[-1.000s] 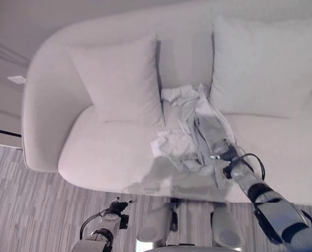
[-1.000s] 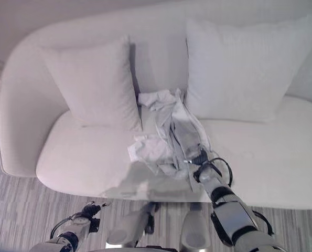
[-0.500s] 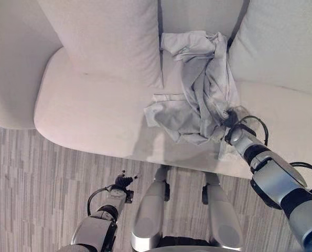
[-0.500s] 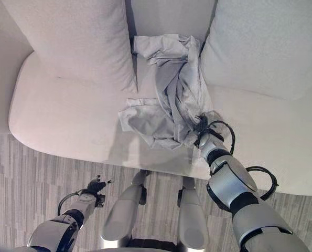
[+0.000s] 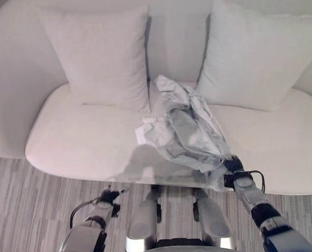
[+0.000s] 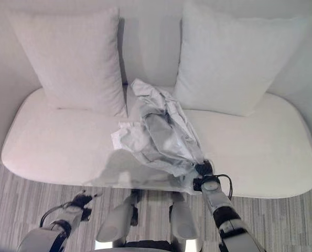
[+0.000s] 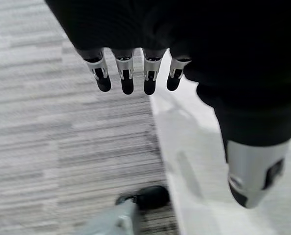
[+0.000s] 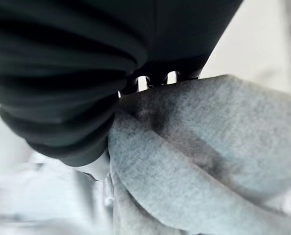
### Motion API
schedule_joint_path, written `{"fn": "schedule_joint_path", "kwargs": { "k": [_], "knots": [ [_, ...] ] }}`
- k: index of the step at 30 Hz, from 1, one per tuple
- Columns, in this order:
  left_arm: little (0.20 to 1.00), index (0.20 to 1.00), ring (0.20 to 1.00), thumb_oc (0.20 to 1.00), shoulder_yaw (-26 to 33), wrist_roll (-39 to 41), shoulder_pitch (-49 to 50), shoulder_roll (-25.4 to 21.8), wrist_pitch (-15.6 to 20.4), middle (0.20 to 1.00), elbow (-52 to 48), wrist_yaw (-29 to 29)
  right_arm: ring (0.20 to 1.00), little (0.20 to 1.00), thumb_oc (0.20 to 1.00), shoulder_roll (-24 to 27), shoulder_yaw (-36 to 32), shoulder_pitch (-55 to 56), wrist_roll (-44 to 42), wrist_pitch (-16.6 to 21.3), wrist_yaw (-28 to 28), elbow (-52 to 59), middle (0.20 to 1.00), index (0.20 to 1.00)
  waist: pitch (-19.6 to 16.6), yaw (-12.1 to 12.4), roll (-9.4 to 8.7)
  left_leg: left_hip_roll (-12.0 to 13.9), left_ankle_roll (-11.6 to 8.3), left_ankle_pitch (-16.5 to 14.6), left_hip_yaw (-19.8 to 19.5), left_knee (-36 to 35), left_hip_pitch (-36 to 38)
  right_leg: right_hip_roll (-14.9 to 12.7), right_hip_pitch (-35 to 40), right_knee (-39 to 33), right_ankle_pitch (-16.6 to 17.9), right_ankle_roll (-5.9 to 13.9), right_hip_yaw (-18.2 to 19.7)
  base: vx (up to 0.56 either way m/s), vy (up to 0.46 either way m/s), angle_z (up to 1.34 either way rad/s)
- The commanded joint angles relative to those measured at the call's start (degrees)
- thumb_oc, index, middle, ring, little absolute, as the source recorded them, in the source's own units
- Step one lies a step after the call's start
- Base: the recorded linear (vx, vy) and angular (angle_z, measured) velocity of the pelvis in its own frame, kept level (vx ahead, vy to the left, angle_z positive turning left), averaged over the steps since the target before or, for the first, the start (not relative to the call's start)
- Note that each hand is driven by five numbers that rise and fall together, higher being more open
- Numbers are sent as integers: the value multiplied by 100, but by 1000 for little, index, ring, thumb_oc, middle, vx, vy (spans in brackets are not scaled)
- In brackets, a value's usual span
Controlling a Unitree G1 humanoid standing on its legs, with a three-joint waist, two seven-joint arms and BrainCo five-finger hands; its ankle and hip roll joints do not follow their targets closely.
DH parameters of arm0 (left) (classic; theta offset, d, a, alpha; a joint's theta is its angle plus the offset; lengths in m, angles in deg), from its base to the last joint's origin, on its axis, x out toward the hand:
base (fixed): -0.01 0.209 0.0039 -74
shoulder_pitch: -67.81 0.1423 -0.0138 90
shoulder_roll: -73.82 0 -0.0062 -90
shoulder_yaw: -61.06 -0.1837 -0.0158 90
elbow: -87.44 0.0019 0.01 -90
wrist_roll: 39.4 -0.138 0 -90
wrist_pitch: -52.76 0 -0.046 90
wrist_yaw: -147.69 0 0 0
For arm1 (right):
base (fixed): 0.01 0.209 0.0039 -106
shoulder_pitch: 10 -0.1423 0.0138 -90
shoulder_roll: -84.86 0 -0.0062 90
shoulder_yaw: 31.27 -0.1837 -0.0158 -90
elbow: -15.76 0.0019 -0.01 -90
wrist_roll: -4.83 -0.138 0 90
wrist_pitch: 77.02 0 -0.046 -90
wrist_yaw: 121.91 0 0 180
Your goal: Hang the clothes on the sofa on the clothes rack.
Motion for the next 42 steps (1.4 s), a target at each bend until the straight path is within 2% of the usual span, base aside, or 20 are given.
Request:
{"fn": "schedule_joint_path", "kwargs": {
  "k": [1,2,3,4,5,10,12,14,17,19,24,26,29,31,33,38,41,42],
  "knots": [
    [1000,1000,1000,1000,-126,139,-302,89,9,1000,291,111,200,200,200,-204,8,-594,-975,295,-474,47,200,200,-289,92,264,-59,-75,-739,128,7,545,-111,-421,869,-112,35,175,1,-62,-15],
    [1000,1000,1000,1000,-669,153,-980,929,-87,1000,265,240,200,200,200,-621,334,-597,-1315,265,-543,357,200,200,-469,24,126,-126,-48,-784,129,7,669,-73,-320,889,-124,-1,189,-11,-81,-13],
    [1000,1000,1000,1000,42,123,-232,576,-101,1000,-88,129,200,200,200,-503,-136,-441,-1365,287,-578,771,200,200,-581,114,179,-153,-36,-733,120,7,654,-55,-282,882,-136,-6,191,-20,-59,-1],
    [1000,1000,1000,1000,429,236,496,329,-42,1000,-238,128,200,200,200,-454,-433,-396,-1542,354,-614,867,200,200,-667,210,229,-169,-18,-763,146,7,724,-59,-197,867,-141,6,175,-61,12,3],
    [1000,1000,1000,1000,636,313,955,363,114,1000,-719,178,200,200,200,-386,-371,-455,-1525,417,-545,1517,200,200,-844,242,271,-209,4,-746,143,7,740,-48,-181,856,-125,16,196,-61,41,0],
    [1000,1000,1000,1000,597,219,1411,452,234,1000,-2577,269,200,200,200,-82,-112,-1483,-1386,697,42,2628,200,200,-1264,223,296,-267,15,-747,133,7,954,-47,113,862,-148,20,240,-62,23,2],
    [1000,1000,1000,1000,519,255,1339,532,257,1000,-3056,261,200,200,200,178,118,-2275,-1316,732,408,2609,200,200,-1415,170,315,-274,15,-760,154,7,1038,-67,222,851,-145,34,277,-29,53,6],
    [1000,1000,1000,1000,497,263,1324,565,253,1000,-3230,277,200,200,200,333,207,-2588,-1316,739,523,2536,200,200,-1449,143,321,-274,11,-767,164,7,1074,-75,268,847,-145,39,288,-25,50,-12],
    [1000,1000,1000,1000,345,179,1298,703,282,1000,-3723,279,200,200,200,1287,734,-4278,-1534,735,935,1825,200,200,-1663,29,285,-291,4,-791,195,7,1206,-71,406,825,-114,77,344,-38,66,-10],
    [1000,1000,1000,1000,362,25,1273,679,284,1000,-3885,377,200,200,200,1570,1029,-4890,-1652,744,1031,1503,200,200,-1720,-11,243,-302,-5,-740,197,7,1207,-59,396,824,-46,85,378,-56,30,-7],
    [1000,1000,1000,1000,375,-388,740,601,362,1000,-3585,955,200,200,200,1774,1729,-5917,-1911,682,1226,1359,200,200,-1819,-122,90,-310,-10,-757,204,7,1313,15,452,842,-30,117,455,-33,-10,-16],
    [1000,1000,1000,1000,213,-436,456,522,403,1000,-3343,993,200,200,200,1736,1901,-6095,-1984,687,1242,1409,200,200,-1827,-170,63,-316,-10,-752,203,7,1334,35,453,850,-26,123,456,-17,-22,-7],
    [1000,1000,1000,1000,-548,-726,-154,392,362,1000,-2749,995,200,200,200,1609,2371,-6637,-2351,733,1303,1354,200,200,-1848,-295,6,-345,6,-771,243,7,1394,57,455,871,4,135,480,-19,-2,-8],
    [1000,1000,1000,1000,-1078,-797,-825,487,365,1000,-2404,963,200,200,200,1531,2766,-7038,-2577,812,1354,1407,200,200,-1865,-415,-23,-354,17,-808,260,7,1434,77,444,872,44,139,511,-8,-13,-8],
    [1000,1000,1000,1000,-1293,-803,-1037,528,394,1000,-2546,855,200,200,200,1505,2885,-7142,-2609,862,1345,1411,200,200,-1867,-462,-25,-357,15,-786,255,7,1426,70,421,867,95,143,517,-6,-1,-2],
    [1000,1000,1000,1000,-1822,-657,-1205,1009,483,1000,-3152,303,200,200,200,1477,3043,-7116,-2564,1012,1283,1541,200,200,-1849,-543,9,-328,24,-808,243,7,1430,50,414,854,115,146,538,2,1,-9],
    [1000,1000,1000,1000,-2307,-436,-1593,1416,513,1000,-3219,33,200,200,200,1274,3102,-7058,-2481,1050,1258,1606,200,200,-1760,-618,55,-341,33,-810,247,7,1473,27,446,858,124,122,545,-2,7,-4],
    [200,200,200,200,-2398,-261,-1753,1598,467,200,-3153,-23,200,200,200,1190,3130,-7062,-2377,1043,1253,1613,200,200,-1715,-667,94,-340,30,-848,252,7,1516,18,477,861,103,102,544,0,0,0]
  ]
}}
